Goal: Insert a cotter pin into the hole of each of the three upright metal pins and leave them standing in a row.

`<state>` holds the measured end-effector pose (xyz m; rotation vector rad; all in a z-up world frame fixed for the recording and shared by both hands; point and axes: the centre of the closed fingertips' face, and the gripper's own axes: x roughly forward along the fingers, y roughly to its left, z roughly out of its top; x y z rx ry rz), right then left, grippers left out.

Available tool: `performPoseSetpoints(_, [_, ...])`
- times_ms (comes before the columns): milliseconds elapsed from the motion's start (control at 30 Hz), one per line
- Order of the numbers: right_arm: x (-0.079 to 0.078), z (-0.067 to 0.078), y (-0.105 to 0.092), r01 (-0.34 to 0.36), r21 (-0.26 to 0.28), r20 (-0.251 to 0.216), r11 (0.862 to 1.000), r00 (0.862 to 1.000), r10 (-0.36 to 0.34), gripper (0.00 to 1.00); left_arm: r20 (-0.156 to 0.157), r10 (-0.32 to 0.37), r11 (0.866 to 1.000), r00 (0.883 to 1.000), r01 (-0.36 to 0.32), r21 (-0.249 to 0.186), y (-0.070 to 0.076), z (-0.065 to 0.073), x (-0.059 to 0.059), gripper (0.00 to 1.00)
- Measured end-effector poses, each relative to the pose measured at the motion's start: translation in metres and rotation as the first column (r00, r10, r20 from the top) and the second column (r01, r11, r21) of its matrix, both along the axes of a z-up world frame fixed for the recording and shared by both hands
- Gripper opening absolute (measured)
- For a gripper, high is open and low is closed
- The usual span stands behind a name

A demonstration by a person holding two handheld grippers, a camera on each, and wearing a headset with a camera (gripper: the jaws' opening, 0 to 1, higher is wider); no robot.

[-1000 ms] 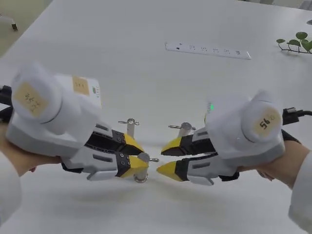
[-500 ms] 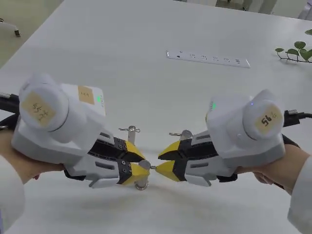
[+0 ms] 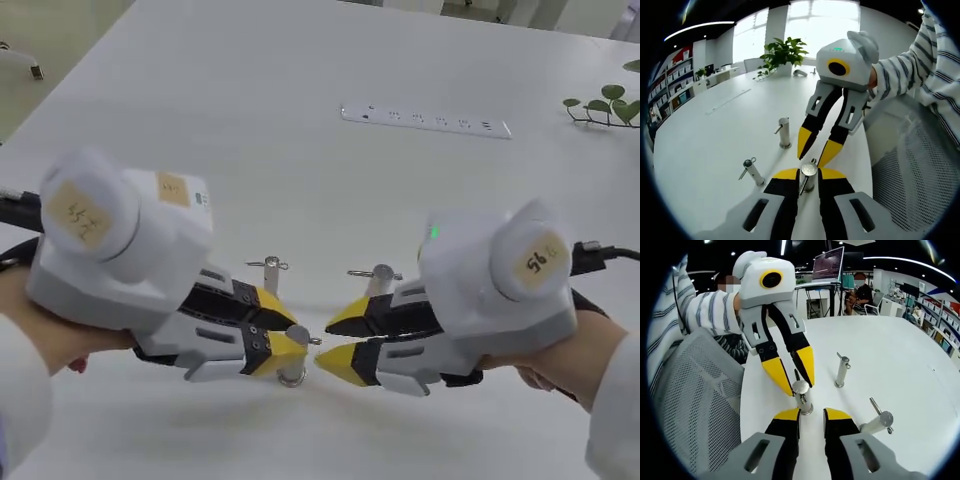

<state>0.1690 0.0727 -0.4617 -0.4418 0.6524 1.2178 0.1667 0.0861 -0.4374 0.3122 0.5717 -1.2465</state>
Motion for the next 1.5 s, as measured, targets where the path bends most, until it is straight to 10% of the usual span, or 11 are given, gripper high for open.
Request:
performPoseSetpoints(233, [-0.004,-0.004,0.01,-0.01,0.038,0.009,0.999,1.0,0.009,0.17,0.036,0.041,0.999,0.999,-0.041,-0.007,0.016,-0.001,0.0,0.24])
performPoseSetpoints(800, [-0.007,-0.011,0.027,-0.009,0.159,0.006,0.987,1.0,0.008,0.17,-0.05,0.232,0.962,0.971,-0.237,-0.136,0.052,-0.007,-0.012,0.71])
performPoseSetpoints(1133, [-0.001,-0.017,0.031,0.028,0.191,-0.025,0.981,0.999,-0.024,0.18,-0.03,0.257,0.96,0.966,-0.259,-0.105,0.06,-0.013,-0.014,0.96])
performPoseSetpoints(1500, [-0.003,-0.015,0.038,0.004,0.214,-0.006,0.977,1.0,-0.003,0.15,-0.009,0.245,0.962,0.969,-0.244,-0.124,0.059,-0.007,-0.015,0.99])
